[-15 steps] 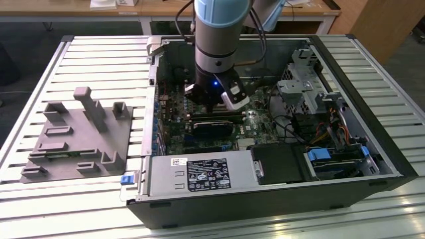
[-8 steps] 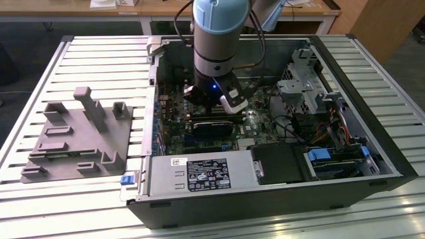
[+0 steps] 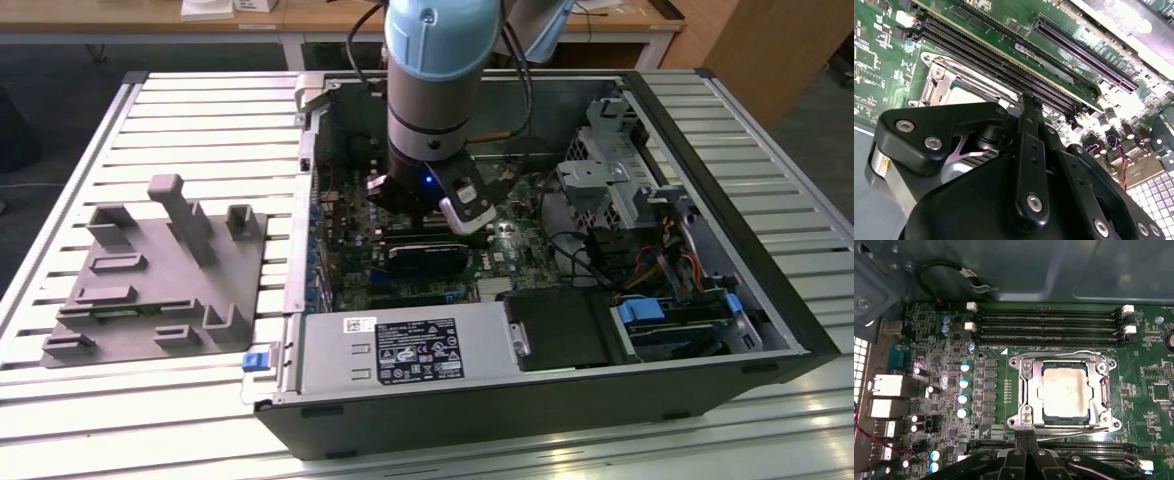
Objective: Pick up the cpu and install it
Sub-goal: 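Install the second cpu locking lever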
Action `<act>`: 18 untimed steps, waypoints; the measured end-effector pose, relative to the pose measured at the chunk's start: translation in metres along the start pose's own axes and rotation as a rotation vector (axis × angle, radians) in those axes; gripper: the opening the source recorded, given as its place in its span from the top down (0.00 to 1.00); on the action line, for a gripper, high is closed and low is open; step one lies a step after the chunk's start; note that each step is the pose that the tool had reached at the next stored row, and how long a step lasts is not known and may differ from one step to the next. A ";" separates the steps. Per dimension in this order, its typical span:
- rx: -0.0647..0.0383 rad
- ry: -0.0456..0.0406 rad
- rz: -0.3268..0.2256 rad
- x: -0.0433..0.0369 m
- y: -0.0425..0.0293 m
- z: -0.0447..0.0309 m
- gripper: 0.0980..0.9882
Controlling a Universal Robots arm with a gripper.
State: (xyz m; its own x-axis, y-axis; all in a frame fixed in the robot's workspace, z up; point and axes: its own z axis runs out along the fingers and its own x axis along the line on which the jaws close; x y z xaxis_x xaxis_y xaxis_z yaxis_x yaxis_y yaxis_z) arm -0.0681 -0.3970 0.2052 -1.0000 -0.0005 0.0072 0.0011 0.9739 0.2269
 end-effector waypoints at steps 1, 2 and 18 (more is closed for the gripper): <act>-0.005 0.0000 0.000 0.0001 -0.0003 0.0006 0.99; -0.009 0.0000 0.000 0.0003 -0.0006 0.0014 0.99; -0.078 0.0000 -0.001 0.0053 -0.0037 0.0127 0.99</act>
State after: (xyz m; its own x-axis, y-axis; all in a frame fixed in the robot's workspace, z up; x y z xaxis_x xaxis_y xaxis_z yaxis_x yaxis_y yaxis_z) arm -0.0735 -0.3977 0.1921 -1.0000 -0.0015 0.0070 0.0007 0.9532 0.3022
